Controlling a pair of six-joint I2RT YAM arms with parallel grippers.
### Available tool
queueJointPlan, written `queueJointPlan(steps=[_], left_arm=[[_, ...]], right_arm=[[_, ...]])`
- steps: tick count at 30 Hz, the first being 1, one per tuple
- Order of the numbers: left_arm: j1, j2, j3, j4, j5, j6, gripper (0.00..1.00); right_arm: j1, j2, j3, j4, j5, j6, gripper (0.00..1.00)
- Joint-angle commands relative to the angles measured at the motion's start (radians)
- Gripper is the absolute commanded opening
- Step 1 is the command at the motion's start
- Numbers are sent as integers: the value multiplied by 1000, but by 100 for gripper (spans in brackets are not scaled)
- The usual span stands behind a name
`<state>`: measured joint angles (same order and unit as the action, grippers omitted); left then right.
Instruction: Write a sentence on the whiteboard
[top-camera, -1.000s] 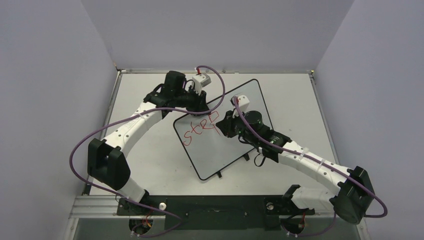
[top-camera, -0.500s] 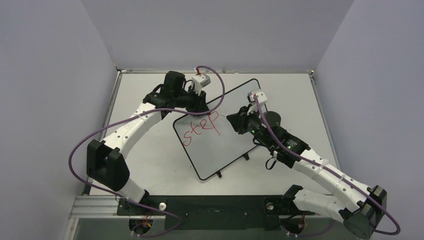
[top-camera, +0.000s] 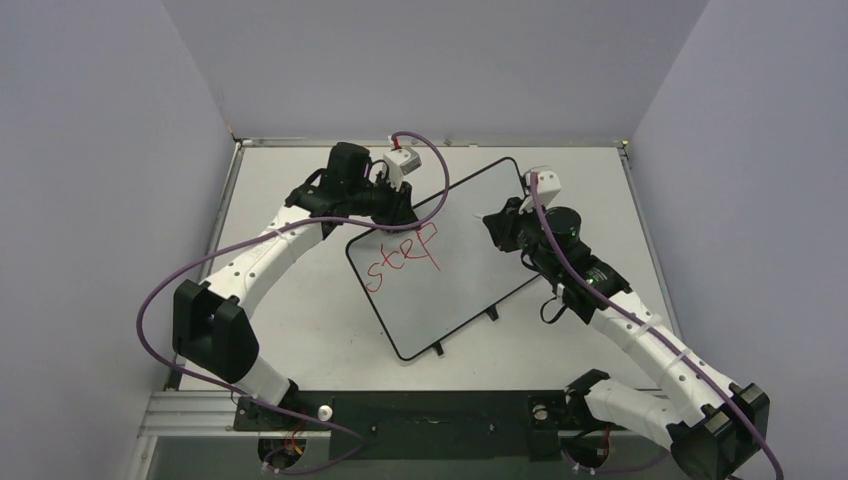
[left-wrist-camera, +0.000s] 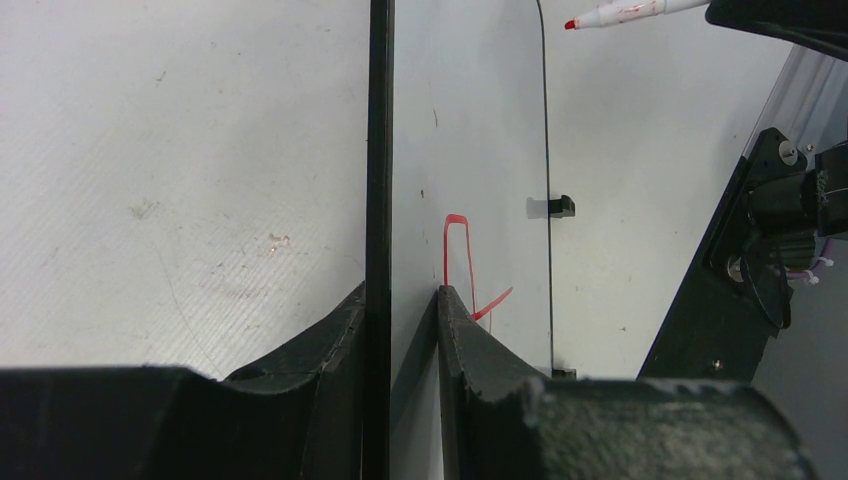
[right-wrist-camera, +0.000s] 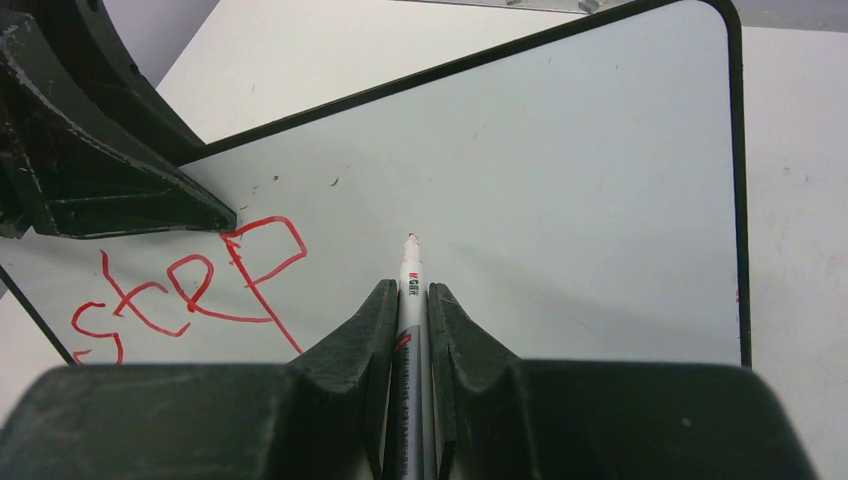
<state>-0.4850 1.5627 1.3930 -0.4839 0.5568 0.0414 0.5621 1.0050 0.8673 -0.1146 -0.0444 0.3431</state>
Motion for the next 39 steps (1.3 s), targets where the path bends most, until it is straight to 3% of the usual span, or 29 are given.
queueJointPlan(steps=[1, 39], left_arm=[[8, -49, 12, 106, -89, 95, 0], [2, -50, 4, 112, -90, 94, 0]], right_arm=[[-30, -6, 4, 40, -61, -4, 0], [-39, 121, -13, 231, -157, 58, 0]])
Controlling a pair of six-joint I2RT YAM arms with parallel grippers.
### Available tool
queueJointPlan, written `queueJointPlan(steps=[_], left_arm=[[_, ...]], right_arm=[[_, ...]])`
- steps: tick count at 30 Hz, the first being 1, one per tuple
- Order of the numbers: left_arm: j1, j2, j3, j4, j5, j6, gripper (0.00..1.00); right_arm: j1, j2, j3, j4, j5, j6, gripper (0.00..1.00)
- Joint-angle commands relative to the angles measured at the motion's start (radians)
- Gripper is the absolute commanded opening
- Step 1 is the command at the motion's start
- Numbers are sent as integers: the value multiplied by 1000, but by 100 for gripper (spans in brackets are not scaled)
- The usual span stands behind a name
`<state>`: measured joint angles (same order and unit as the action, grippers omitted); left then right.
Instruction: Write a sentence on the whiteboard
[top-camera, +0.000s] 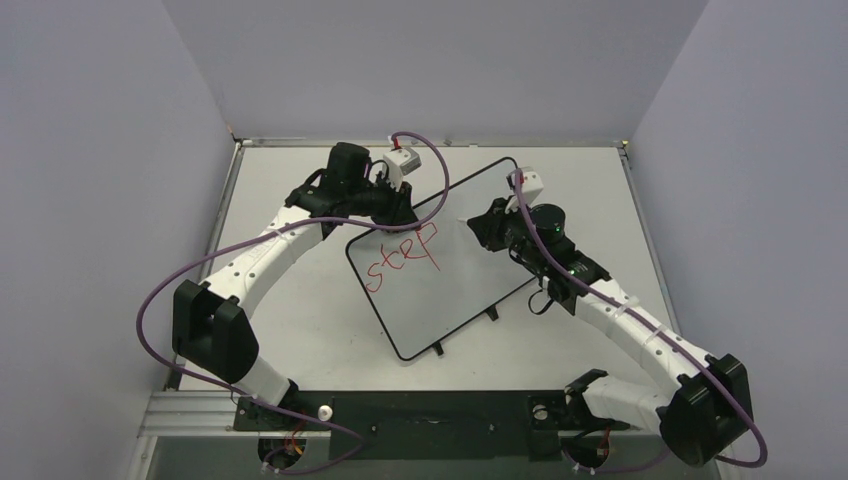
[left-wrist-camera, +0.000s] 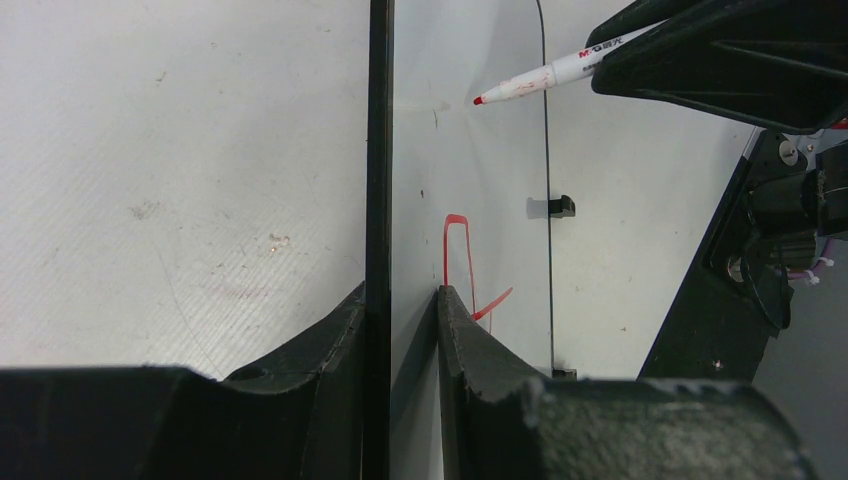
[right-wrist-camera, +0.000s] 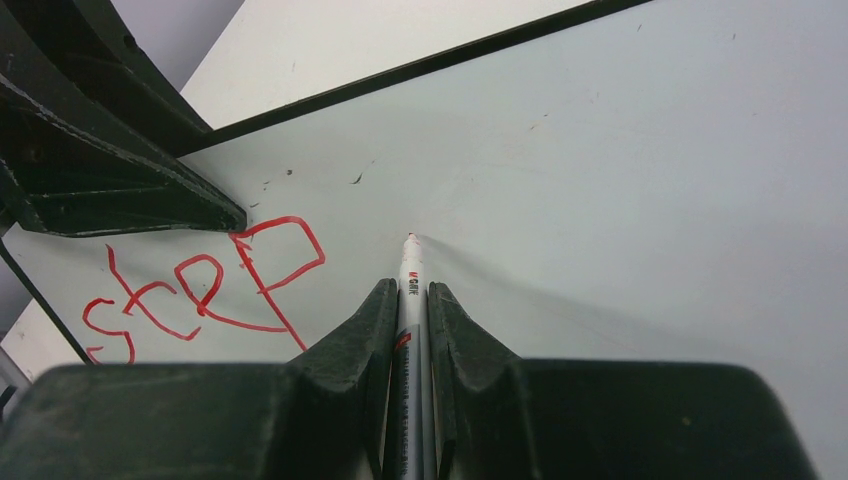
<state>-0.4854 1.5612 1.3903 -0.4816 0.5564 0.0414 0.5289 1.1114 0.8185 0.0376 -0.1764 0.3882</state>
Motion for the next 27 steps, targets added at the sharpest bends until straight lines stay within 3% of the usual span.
queueJointPlan(steps=[1, 27], left_arm=[[2, -48, 7, 110, -89, 94, 0], [1, -44, 7, 110, -84, 90, 0]], right_arm=[[-6, 20, 37, 81, -26, 13, 0], [-5, -24, -88, 16, 16, 1, 0]])
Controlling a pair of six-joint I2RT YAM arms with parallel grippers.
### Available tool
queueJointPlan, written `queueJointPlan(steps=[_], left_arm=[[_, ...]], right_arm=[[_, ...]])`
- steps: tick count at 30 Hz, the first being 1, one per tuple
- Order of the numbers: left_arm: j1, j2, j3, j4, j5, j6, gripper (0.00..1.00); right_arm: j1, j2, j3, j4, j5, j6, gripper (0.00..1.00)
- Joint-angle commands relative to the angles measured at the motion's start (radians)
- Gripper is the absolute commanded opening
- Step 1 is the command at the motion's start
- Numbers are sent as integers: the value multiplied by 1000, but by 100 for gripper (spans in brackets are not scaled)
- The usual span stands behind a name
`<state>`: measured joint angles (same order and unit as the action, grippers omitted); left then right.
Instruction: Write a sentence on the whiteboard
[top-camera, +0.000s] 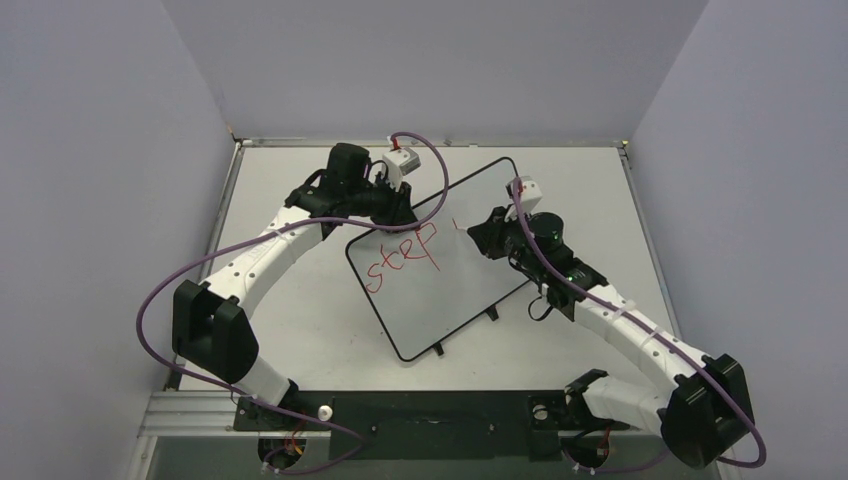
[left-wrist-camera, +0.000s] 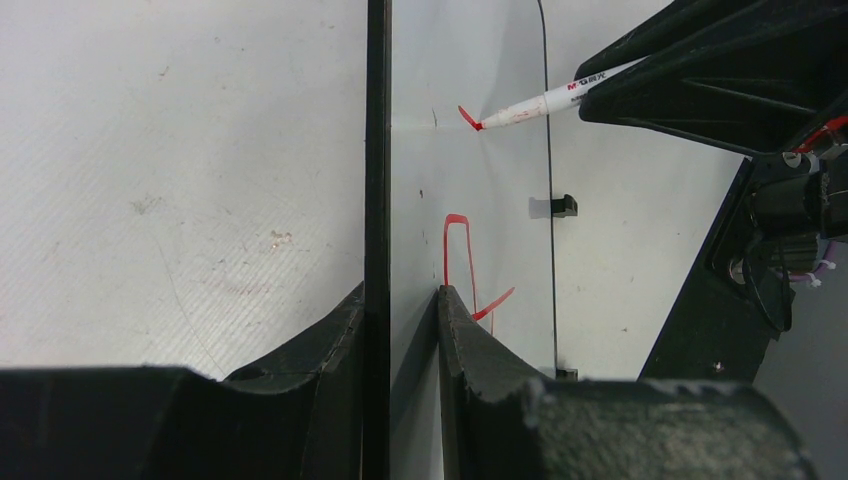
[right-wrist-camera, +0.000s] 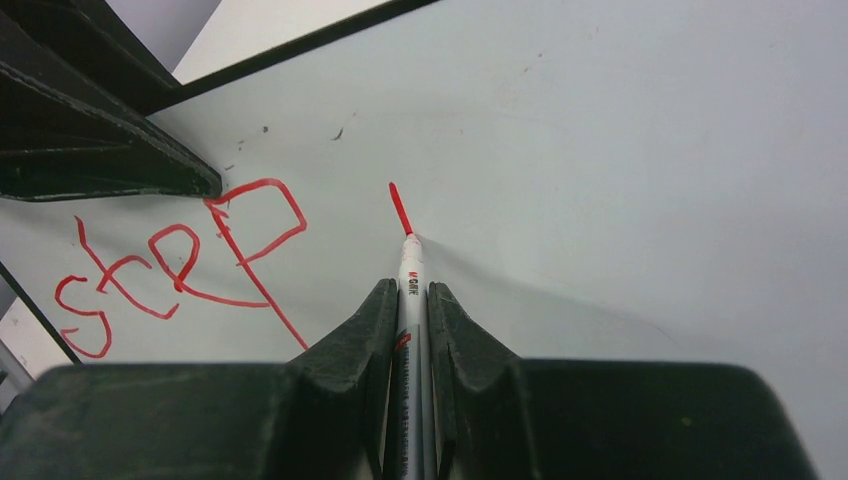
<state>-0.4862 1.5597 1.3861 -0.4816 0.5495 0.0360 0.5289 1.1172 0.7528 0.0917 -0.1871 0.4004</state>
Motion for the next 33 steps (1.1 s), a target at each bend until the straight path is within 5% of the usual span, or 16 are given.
queueJointPlan(steps=[1, 11, 33], left_arm=[[1, -43, 11, 110, -77, 96, 0], [1, -41, 13, 108, -77, 95, 0], [-4, -44, 10, 106, -82, 99, 0]], right_arm=[[-5, -36, -24, -44, 27, -12, 0], [21, -89, 85, -134, 16, -24, 0], [46, 113, 255, -42, 20, -17, 0]])
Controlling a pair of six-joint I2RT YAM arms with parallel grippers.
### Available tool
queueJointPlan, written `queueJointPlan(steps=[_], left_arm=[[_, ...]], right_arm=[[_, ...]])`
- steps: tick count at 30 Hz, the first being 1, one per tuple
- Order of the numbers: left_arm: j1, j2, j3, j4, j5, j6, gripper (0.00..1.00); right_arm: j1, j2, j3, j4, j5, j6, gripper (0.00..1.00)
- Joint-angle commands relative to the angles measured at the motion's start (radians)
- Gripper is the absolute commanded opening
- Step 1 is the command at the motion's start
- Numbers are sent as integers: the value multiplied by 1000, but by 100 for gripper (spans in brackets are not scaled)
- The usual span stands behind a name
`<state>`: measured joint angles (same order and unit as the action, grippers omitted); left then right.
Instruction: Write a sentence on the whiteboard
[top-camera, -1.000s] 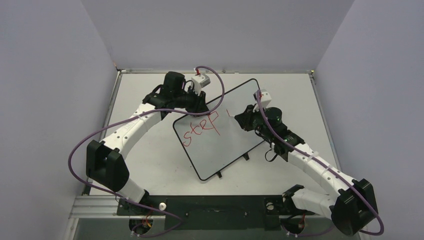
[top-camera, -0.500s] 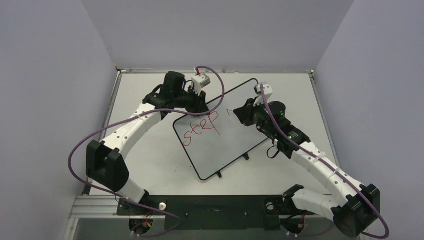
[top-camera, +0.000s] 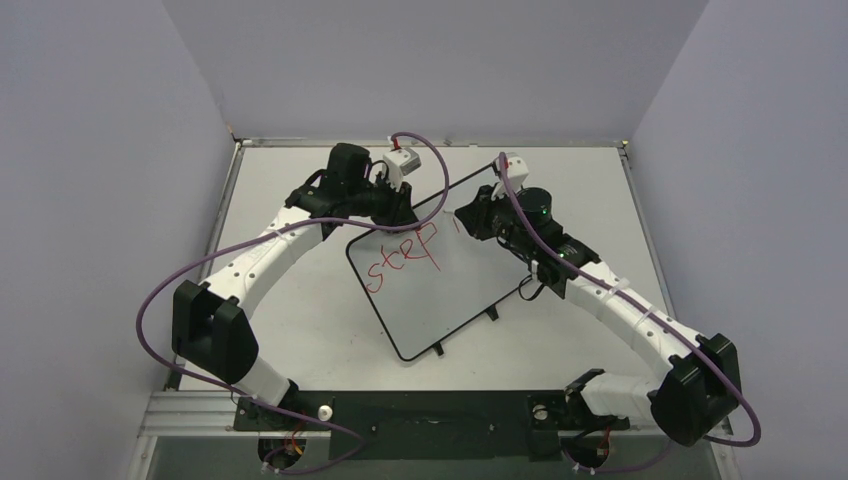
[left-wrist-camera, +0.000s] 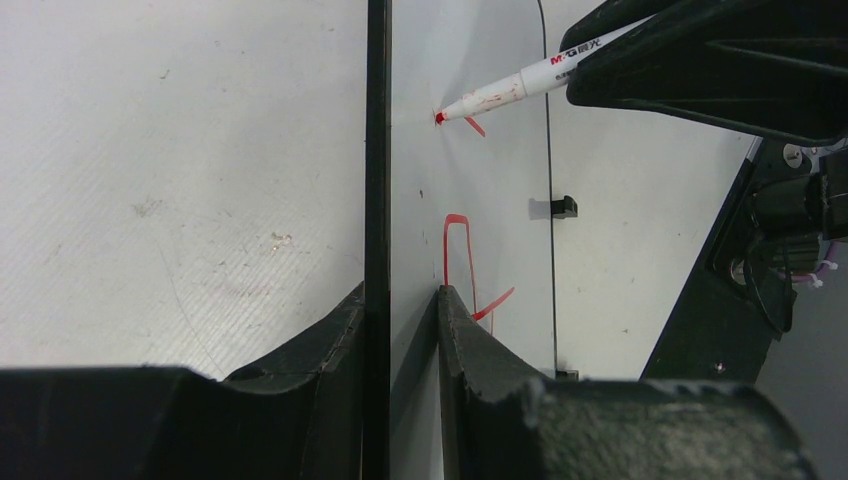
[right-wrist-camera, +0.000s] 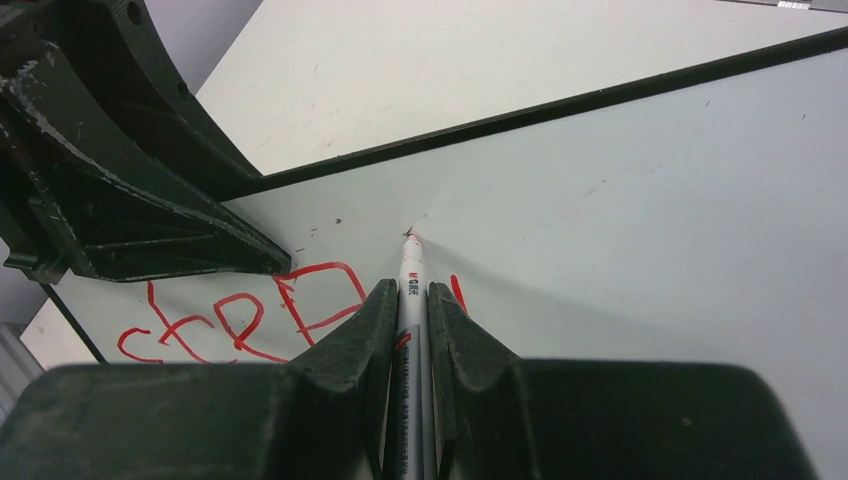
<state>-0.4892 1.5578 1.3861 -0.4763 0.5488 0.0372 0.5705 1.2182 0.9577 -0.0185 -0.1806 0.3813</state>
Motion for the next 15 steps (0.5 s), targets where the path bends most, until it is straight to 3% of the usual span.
queueJointPlan(steps=[1, 15], left_arm=[[-1, -43, 10, 101, -81, 98, 0], [-2, -45, 11, 101, -79, 98, 0]], right_arm=[[4, 13, 48, 68, 17, 2, 0], [-12, -2, 11, 22, 97, -16, 0]])
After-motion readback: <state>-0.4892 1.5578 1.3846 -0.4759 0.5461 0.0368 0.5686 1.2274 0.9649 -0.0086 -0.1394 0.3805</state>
